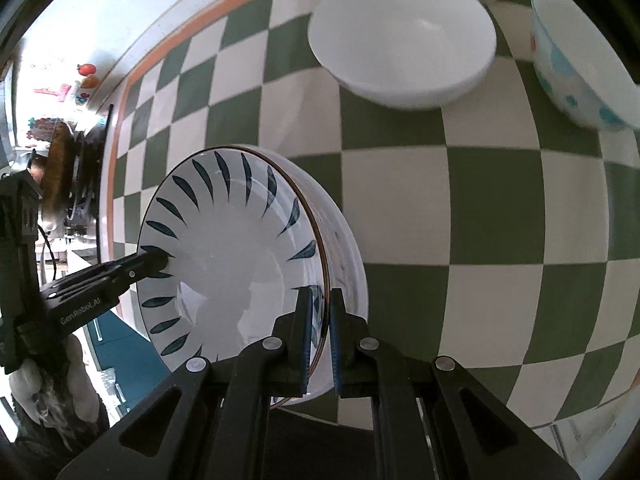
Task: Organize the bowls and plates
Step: 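Gather the blue-striped plate onto the stack, gripping all with both tools, then lower the plate stack onto the cloth and open both tools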
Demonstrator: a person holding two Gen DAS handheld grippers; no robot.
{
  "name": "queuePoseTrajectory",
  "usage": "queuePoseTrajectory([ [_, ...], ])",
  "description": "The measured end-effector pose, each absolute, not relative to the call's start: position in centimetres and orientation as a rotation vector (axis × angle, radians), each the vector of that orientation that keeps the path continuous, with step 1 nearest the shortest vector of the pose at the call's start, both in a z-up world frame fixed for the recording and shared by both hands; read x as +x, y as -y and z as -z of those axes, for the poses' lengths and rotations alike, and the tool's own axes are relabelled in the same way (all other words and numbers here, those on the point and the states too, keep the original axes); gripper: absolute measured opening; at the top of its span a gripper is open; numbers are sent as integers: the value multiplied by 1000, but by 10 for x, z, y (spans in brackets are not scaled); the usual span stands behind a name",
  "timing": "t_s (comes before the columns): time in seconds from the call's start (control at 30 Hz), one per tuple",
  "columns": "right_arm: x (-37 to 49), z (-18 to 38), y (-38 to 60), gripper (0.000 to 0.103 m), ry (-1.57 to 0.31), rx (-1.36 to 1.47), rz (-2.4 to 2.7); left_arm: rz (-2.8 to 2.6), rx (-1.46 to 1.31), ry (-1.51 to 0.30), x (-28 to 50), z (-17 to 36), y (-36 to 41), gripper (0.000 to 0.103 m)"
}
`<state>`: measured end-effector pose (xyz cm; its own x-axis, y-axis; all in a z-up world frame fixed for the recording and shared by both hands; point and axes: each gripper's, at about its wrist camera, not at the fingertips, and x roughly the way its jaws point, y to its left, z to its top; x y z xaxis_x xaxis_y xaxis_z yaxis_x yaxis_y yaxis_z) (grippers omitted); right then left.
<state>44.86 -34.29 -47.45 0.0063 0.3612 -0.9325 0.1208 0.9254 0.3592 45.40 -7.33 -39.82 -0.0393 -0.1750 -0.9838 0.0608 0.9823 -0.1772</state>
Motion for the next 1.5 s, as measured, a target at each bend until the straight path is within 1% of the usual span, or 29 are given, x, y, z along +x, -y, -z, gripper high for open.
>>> queuePoseTrajectory([
  [0.3, 444, 494, 343, 10, -1574, 395, -217, 152, -81, -1612, 453, 412, 81, 18],
  [0.57, 449, 490, 340, 9, -1560, 369, -212, 124, -91, -1602, 452, 412, 85, 19],
  [0.67, 450, 490, 340, 12, -1562, 396, -196, 115, -101, -1618, 450, 413, 84, 20],
  [0.73, 449, 489, 340, 13, -1562, 393, -181, 113, -104, -1621, 449, 415, 82, 20],
  [0.83, 450, 485, 333, 15, -1562, 358, -154, 114, -108, -1633, 446, 419, 84, 21],
  [0.9, 450, 482, 330, 20, -1567, 347, -144, 116, -103, -1639, 446, 420, 85, 21],
  [1.1, 449, 473, 320, 23, -1565, 292, -87, 108, -72, -1635, 443, 420, 89, 21],
  [1.3, 441, 458, 313, 25, -1544, 247, -81, 110, -52, -1609, 434, 412, 97, 22],
  [1.5, 428, 437, 309, 25, -1515, 243, -80, 124, -46, -1561, 424, 389, 100, 22],
])
